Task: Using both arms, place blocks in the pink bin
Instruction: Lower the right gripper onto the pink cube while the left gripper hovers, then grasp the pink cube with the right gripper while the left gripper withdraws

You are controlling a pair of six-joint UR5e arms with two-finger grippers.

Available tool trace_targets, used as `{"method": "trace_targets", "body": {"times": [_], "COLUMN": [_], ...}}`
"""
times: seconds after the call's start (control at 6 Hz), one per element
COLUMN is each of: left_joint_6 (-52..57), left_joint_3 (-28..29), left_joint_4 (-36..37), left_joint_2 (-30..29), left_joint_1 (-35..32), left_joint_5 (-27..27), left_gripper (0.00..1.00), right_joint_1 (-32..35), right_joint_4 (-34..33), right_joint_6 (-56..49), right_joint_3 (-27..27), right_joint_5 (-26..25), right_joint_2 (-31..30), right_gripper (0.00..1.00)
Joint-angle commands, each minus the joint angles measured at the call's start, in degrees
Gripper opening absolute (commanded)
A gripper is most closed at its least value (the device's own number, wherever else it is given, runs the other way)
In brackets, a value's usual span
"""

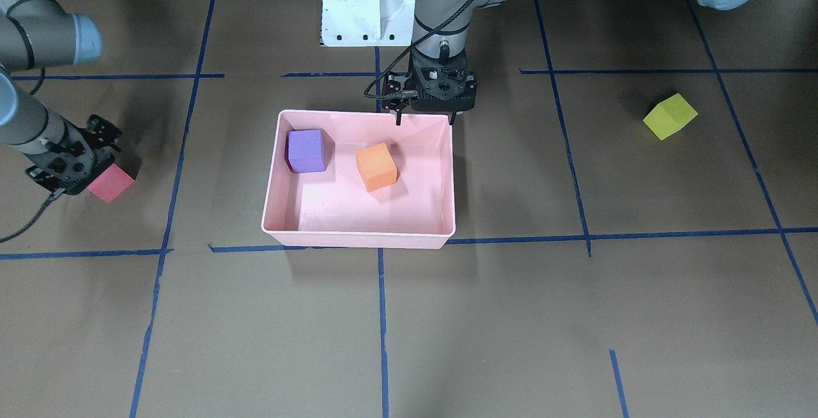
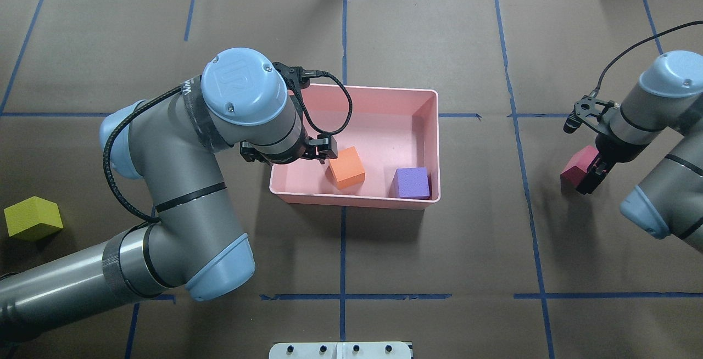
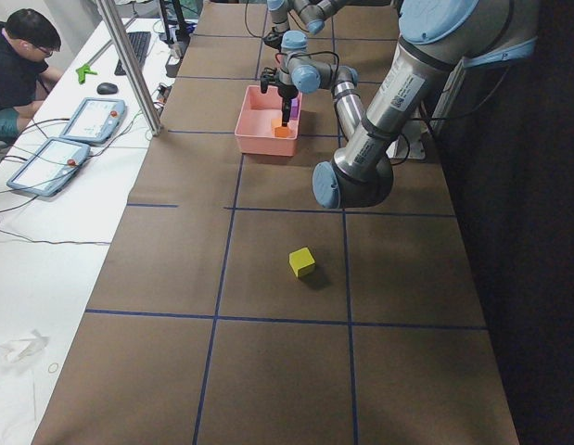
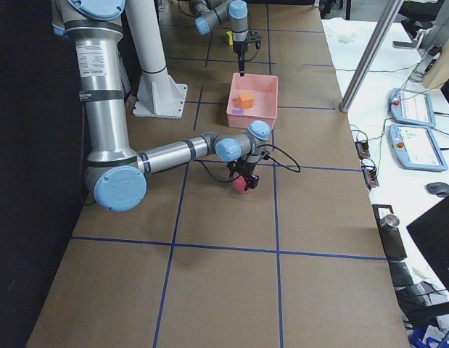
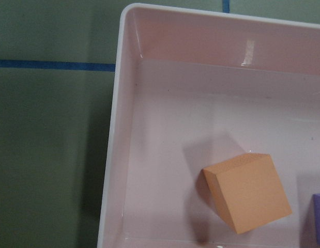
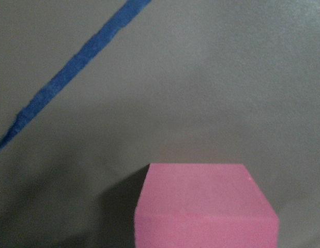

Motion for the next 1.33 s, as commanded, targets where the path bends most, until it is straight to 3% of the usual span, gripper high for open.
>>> {"method": "trace_targets", "body": {"times": [0.0,0.17,0.5,0.67,0.83,1.17], "left_joint_6": [0.1,0.2,8.0,14.3,24.1,42.4], "left_joint_3": [0.1,0.1,-0.1,-0.6,-3.1,-6.7], "left_joint_4": [0.0,0.0,0.3,0.4,0.4,0.2], "left_joint_2": [0.0,0.0,1.7,4.2,8.8,18.5], "left_joint_1": [0.0,-0.1,-2.6,-6.3,-11.0,-19.8], "left_joint_5": [0.0,0.0,-1.7,-5.8,-10.7,-16.3], "left_gripper": [1.0,1.0,1.0,1.0,1.0,1.0], "right_joint_1": [-0.3,-0.3,-0.4,-0.4,-0.6,-1.9], "right_joint_4": [0.0,-0.2,-1.1,-1.1,-2.6,-12.5], "right_joint_6": [2.5,4.6,18.2,25.8,34.7,51.0], "right_joint_3": [-0.5,0.8,2.5,2.9,3.6,7.4], "right_joint_5": [0.1,0.4,1.7,3.9,5.7,5.4], "right_joint_2": [1.2,1.4,6.2,9.7,13.9,23.6], "right_gripper": [0.65,0.57,0.58,0.58,0.58,0.58]}}
